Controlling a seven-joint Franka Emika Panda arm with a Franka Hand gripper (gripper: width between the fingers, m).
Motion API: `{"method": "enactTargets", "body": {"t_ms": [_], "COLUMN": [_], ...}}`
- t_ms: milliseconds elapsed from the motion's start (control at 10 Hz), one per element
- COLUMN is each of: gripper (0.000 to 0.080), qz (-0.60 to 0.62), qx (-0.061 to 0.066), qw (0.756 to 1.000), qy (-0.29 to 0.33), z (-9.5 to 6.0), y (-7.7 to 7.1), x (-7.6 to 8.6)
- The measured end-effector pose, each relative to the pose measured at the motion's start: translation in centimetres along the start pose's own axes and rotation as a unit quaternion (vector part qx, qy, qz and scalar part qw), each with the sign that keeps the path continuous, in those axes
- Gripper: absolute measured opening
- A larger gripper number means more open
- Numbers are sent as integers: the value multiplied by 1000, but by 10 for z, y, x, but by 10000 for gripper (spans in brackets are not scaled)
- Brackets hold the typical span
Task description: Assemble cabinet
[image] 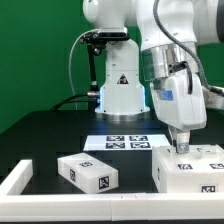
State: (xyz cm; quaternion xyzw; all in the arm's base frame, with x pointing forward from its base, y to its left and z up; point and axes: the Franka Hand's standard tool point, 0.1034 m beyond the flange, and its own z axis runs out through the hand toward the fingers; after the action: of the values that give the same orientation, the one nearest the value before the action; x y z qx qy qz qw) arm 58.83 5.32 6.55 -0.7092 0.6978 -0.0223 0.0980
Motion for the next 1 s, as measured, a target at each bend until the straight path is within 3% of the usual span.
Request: {"method": "enactTargets", "body": {"t_ms": [100, 300, 400, 500, 1000], "gripper": [324, 614, 614, 762, 798], "qz": [1, 1, -2, 0, 0], "qx": [2, 12, 12, 6, 5], "qw": [1000, 1000, 1000, 1000, 1000], "qy": [-3, -10, -13, -19, -18], "z": [-5, -19, -23, -27, -25], "y": [-3, -8, -3, 3, 5], "x": [-1, -5, -8, -11, -10]}}
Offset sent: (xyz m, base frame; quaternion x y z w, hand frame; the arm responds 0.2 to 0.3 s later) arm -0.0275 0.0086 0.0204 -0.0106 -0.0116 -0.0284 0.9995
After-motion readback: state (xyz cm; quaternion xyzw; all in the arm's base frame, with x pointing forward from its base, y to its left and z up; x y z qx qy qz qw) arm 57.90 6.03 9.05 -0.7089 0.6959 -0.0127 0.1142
